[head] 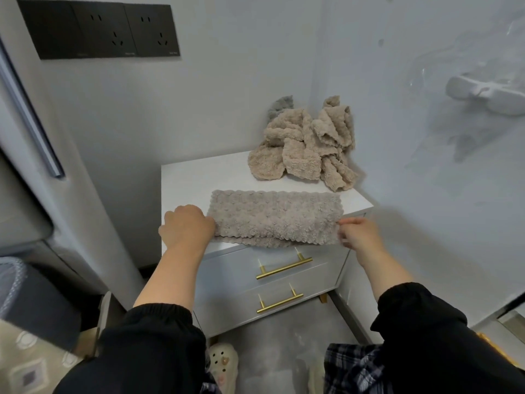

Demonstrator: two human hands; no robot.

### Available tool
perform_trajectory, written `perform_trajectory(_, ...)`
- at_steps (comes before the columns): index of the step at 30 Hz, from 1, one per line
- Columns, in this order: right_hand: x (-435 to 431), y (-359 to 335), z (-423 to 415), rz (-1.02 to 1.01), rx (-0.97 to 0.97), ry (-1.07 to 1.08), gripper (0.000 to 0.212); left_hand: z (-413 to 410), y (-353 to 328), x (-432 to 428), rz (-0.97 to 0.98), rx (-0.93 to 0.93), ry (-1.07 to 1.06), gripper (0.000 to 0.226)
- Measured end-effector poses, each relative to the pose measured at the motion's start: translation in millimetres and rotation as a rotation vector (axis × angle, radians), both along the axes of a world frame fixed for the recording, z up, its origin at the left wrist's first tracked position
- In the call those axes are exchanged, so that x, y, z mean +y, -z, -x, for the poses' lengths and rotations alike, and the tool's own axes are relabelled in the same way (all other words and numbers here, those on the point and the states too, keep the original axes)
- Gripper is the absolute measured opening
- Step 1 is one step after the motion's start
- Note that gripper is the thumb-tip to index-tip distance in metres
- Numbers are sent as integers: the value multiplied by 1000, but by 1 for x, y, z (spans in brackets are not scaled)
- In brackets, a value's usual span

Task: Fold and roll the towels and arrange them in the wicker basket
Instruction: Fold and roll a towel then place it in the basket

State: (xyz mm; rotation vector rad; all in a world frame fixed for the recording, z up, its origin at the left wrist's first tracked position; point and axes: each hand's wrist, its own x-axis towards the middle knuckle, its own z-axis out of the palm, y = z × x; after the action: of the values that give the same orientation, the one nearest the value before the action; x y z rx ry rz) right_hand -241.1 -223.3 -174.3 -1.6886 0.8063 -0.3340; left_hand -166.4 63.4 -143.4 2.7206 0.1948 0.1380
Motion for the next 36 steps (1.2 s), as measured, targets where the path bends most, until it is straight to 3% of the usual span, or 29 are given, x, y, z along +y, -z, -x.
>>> perform_trajectory(2, 2, -2, -1, 291, -23, 42, 21, -1, 4, -8, -124, -103, 98, 21)
perform_trajectory(7, 22, -12, -7, 738, -100, -70, 29, -5, 10, -29, -106, -344, 370, 33)
perform_trajectory(12, 41, -4, -21, 993, 24, -315, 31, -11, 6, -47, -69, -215, 490, 40)
perform_trajectory(17, 45, -1, -30, 1091, 221, -489, 45, -23, 25, -50, -283, 61, 538, 56)
perform_trajectory(20, 48, -2, -38, 1086, 320, -605, 52, -24, 25, -49, -290, 113, 487, 57)
perform_trajectory(26, 44, -6, -60, 1149, 336, -724, 50, -21, 29, -52, -254, 155, 301, 54)
perform_trajectory(32, 44, -4, -75, 1138, 174, -566, 47, -23, 35, -56, -195, 90, 171, 51)
perform_trajectory(36, 41, -8, -68, 927, 72, -384, 34, -31, 37, -48, -174, 41, 146, 50)
